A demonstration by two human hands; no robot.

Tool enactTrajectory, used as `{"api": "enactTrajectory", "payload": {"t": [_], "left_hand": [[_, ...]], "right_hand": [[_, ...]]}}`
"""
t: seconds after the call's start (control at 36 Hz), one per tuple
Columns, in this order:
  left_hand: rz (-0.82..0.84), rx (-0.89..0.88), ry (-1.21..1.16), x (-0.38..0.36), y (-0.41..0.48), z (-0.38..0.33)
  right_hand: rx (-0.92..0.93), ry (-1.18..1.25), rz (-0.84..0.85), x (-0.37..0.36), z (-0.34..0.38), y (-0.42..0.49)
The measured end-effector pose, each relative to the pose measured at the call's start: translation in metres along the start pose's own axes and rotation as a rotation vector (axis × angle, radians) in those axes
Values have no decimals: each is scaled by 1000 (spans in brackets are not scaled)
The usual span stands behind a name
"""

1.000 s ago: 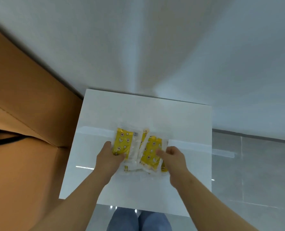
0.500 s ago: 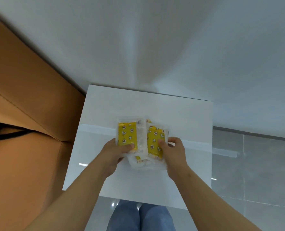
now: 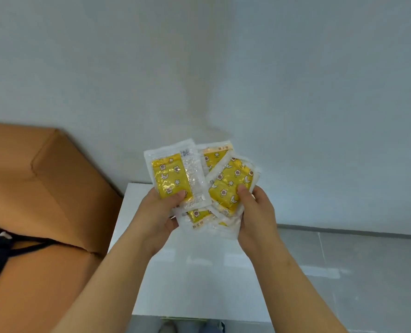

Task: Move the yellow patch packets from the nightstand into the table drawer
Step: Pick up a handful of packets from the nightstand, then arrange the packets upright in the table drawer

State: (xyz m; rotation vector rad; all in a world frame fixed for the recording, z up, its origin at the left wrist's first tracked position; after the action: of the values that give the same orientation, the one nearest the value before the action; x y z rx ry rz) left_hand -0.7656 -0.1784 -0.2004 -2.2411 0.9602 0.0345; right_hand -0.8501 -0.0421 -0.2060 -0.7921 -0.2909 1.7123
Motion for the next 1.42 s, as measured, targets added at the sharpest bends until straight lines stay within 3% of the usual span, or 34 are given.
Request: {"api": "enactTrajectory", "payload": {"t": [0.25,0.67,0.86,1.03,1.22,1.42], "left_hand": [[226,-128,7,-18,-90,-46],[459,27,245,1,-261,20],[534,78,333,-14,-346,89],[597,136,400,-29,-440,190],[527,267,450,-13,-554,320],[503,295,507,17,-649,389]], "right_hand": [[206,132,5,-3,41,-114],[310,379,-315,72,-38,-318],[329,450,-430,149,-73,-409],[366,462,-503,250,-116,-500],[294,409,-571,363,-184,-612],[212,452,-575,420,-249,-699]]}}
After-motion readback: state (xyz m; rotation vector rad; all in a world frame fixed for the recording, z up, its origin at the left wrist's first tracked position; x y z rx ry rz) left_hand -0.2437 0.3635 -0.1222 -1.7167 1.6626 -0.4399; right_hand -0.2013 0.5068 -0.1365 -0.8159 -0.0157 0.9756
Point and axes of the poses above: each hand's wrist, its own y-axis towards the middle knuckle, its own x-axis out of the back of the hand, z = x × y, the point moved 3 cm from there along y, towards the middle knuckle
